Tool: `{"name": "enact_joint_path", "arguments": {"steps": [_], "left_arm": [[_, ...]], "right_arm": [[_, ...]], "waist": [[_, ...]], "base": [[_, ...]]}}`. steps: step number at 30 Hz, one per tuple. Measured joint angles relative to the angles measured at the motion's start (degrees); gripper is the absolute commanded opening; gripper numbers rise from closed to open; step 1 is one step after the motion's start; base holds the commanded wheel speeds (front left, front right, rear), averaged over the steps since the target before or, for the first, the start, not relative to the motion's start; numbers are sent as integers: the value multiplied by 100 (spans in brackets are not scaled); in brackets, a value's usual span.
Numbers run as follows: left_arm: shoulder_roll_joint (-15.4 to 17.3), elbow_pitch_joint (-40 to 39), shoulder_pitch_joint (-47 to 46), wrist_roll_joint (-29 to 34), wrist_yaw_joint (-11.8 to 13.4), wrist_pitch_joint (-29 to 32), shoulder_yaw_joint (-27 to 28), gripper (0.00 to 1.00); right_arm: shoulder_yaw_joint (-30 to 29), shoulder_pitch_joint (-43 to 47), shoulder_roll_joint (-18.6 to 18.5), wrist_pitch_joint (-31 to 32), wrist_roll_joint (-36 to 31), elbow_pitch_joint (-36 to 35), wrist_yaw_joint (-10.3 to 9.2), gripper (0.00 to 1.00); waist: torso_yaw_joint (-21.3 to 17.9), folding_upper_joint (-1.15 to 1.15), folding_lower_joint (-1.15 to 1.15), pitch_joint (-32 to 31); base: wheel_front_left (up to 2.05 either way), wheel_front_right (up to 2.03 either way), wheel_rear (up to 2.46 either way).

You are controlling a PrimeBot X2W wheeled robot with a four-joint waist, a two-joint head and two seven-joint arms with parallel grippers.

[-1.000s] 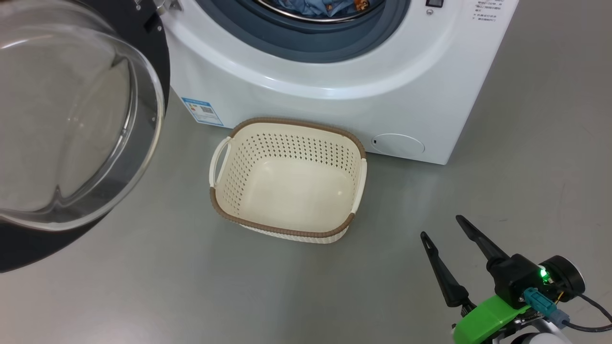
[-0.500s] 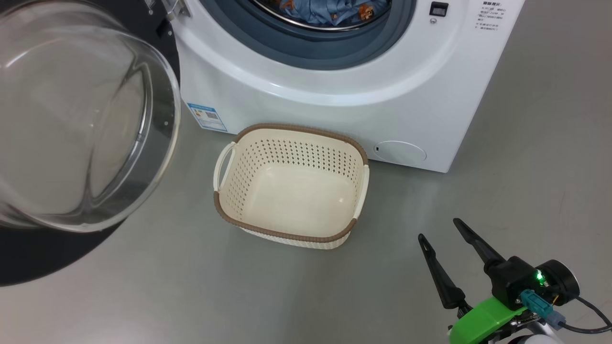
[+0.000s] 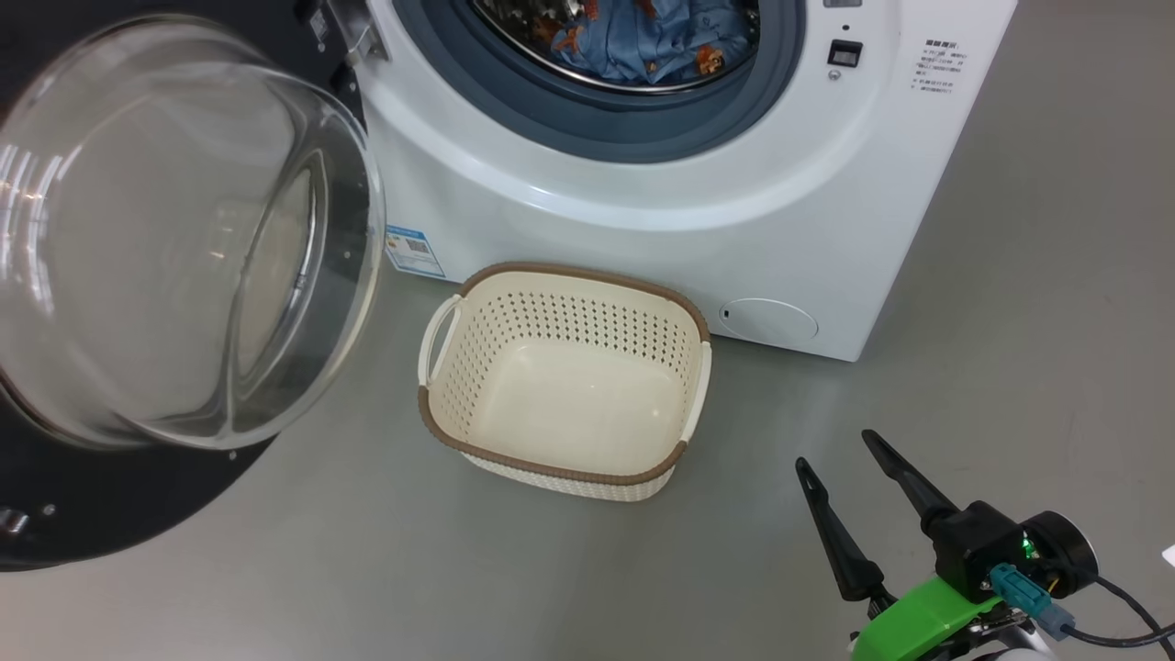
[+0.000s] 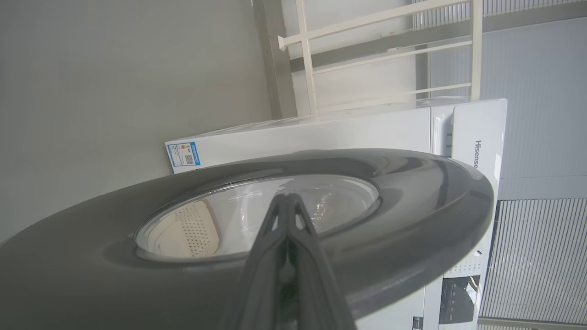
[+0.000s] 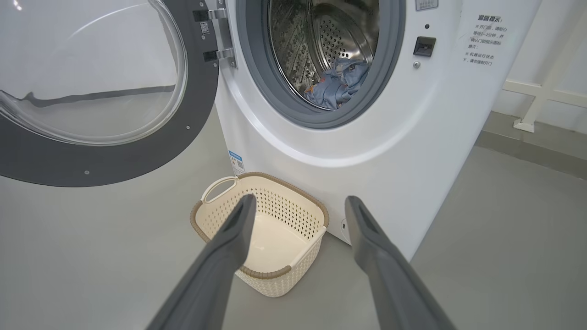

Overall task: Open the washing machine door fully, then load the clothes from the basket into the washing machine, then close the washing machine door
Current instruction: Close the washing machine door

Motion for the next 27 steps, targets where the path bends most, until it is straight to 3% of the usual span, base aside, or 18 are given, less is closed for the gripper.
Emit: {"name": "enact_joint_path", "arguments": {"steps": [11,27], "left_arm": [[-432,-1040,597,-328,13,822,18,0],[-1475,-2950,1520,-784,392,1696,-110,0]], "right_arm": [[-7,3,67,-78,1,124,0,100],[-9,2,137,-189,2,240,0,100]], "waist": [[48,0,0,-164],[-16,0,0,-222]], "base": [[0,0,0],[0,0,0]]}}
